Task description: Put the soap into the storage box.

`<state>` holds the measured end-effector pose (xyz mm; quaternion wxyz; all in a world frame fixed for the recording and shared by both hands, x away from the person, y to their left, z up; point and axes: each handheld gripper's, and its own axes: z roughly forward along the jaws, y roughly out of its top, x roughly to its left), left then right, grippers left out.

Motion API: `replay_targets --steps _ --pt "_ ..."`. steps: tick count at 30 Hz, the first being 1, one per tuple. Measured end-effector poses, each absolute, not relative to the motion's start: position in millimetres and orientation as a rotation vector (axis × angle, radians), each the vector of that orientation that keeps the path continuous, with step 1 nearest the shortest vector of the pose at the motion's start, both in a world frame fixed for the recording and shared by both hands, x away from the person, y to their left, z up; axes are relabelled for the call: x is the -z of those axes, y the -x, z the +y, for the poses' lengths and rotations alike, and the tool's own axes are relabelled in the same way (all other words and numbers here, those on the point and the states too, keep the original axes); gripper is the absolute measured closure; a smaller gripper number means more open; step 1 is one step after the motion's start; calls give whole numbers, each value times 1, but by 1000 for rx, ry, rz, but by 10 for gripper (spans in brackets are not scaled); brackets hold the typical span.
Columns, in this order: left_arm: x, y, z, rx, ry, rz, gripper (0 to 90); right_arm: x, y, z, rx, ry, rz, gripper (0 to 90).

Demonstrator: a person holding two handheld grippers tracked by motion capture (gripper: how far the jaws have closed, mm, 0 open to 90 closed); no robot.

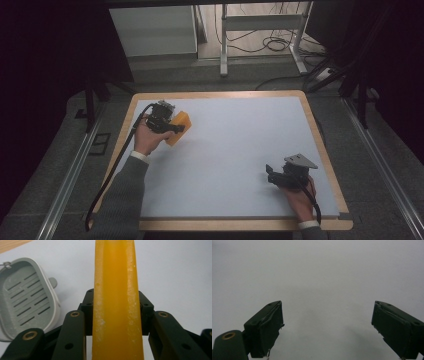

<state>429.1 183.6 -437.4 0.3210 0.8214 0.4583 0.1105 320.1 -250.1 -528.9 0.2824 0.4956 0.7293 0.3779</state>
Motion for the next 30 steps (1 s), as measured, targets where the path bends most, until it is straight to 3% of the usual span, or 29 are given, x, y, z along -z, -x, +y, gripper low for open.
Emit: replay_targets --steps 30 --pt "428 -471 210 -284 -2066 1326 610 529 -320 -250 -1012 -1332 1950 104"
